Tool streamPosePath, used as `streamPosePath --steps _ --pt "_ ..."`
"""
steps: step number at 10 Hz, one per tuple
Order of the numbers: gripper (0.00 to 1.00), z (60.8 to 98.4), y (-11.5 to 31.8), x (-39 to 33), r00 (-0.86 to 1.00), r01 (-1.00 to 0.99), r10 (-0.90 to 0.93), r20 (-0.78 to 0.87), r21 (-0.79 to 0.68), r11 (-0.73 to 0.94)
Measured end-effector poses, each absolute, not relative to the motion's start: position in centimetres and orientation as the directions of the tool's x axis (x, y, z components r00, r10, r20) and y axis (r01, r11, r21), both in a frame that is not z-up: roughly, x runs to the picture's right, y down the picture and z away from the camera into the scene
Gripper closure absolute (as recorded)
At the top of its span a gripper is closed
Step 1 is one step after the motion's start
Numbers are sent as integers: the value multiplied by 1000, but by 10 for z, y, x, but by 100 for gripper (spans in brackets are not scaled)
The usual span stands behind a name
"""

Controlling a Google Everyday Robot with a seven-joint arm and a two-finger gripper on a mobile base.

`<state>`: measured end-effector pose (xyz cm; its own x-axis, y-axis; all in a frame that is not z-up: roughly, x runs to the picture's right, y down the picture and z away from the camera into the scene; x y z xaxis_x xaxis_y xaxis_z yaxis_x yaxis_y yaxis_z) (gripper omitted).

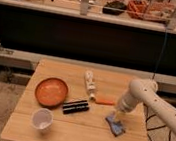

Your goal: Place the white sponge in the ceramic cup

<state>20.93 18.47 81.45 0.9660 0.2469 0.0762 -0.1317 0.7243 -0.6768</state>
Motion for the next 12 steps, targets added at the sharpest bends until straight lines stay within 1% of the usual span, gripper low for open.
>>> streamPosePath --steps 1,2,3,4,5,8,9,12 --pt "44 814 184 208 967 -122 240 83 -676 727" --pt "40 813 184 209 968 -118 235 84 -676 728" --pt "34 814 187 210 969 -115 231 83 -677 727" --pt "23 817 192 212 970 -113 228 84 -674 730" --pt "22 819 194 213 970 -111 227 86 -673 731" --pt "22 818 196 213 971 -102 221 94 -672 734" --pt "20 822 201 211 970 -102 224 98 -672 734" --pt "20 826 208 210 968 -97 225 107 -671 735"
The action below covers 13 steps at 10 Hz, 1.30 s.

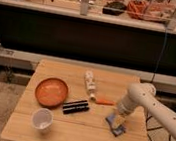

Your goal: Place the white sponge in the ceramic cup

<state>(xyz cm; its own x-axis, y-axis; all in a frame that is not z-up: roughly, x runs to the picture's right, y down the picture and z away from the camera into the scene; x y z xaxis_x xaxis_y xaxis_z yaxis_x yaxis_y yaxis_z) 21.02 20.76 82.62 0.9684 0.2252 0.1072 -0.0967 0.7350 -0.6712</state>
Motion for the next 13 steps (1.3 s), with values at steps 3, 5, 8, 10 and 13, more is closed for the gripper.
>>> streamPosePath --steps 3,5,8,10,13 --pt "38 832 205 207 965 -108 238 109 -663 741" --pt "59 832 204 206 963 -117 246 106 -661 742" --pt "85 832 202 207 959 -130 264 107 -659 740" --pt "96 827 191 204 961 -117 252 113 -659 743" --pt "96 822 187 207 963 -103 241 121 -663 741"
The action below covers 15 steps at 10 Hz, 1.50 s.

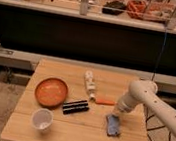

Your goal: Place the white sponge in the ceramic cup

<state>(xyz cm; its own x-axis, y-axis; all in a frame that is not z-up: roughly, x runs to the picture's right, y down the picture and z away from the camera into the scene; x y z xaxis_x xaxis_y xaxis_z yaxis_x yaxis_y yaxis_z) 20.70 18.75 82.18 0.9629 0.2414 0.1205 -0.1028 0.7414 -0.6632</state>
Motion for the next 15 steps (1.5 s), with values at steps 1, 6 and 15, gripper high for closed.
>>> streamPosePath --steps 1,6,15 --pt "95 823 188 206 964 -96 236 125 -663 742" --pt "58 812 181 210 964 -70 221 145 -665 743" --pt "20 804 182 210 967 -19 185 177 -672 741"
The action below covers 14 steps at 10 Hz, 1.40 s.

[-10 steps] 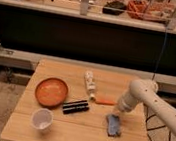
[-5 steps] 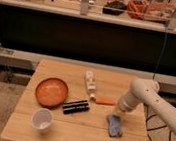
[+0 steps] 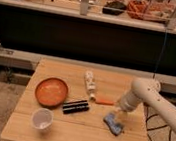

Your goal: Place the white sponge in the ceramic cup

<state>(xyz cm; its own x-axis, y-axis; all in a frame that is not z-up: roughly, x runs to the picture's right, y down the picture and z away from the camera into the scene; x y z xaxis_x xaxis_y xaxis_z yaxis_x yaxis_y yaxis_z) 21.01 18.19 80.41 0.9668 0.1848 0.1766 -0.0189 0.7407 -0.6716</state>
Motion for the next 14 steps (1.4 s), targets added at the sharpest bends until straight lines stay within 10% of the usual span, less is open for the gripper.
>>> streamPosePath --steps 11,14 --pt "21 822 205 194 962 -24 199 185 -671 741" --pt "41 826 204 196 960 -39 212 182 -663 747"
